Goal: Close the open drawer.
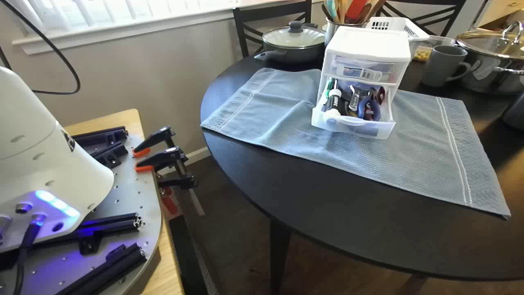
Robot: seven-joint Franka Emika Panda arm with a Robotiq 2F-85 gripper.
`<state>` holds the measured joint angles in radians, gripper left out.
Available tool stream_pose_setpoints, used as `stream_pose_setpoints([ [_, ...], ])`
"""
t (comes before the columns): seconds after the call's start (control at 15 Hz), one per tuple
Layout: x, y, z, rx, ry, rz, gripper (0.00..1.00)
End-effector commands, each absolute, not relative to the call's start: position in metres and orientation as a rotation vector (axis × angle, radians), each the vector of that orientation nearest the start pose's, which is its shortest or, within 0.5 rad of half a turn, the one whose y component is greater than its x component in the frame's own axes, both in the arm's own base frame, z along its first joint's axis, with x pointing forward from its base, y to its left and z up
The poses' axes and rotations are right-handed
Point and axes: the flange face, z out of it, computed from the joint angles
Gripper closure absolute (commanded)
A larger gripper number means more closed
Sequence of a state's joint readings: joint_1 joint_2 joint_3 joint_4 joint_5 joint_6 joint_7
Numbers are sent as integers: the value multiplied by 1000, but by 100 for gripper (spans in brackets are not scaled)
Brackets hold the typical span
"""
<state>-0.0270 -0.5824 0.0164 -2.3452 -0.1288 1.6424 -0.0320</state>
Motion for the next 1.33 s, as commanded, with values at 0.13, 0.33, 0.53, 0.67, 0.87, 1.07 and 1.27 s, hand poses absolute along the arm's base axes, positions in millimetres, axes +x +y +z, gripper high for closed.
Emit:
stream_pose_setpoints([
  [0.13, 362, -16, 535, -3268, -57, 204, 0],
  [0.33, 362, -16, 535, -3268, -57, 204, 0],
  [0.53, 373, -31, 520, -3213, 118, 198, 0],
  [0.67, 380, -43, 497, -3168, 285, 184, 0],
  [0.87, 389, -60, 448, -3104, 502, 184, 0],
  [1.07, 396, -76, 403, -3062, 685, 198, 0],
  [1.27, 399, -96, 368, -3037, 881, 223, 0],
])
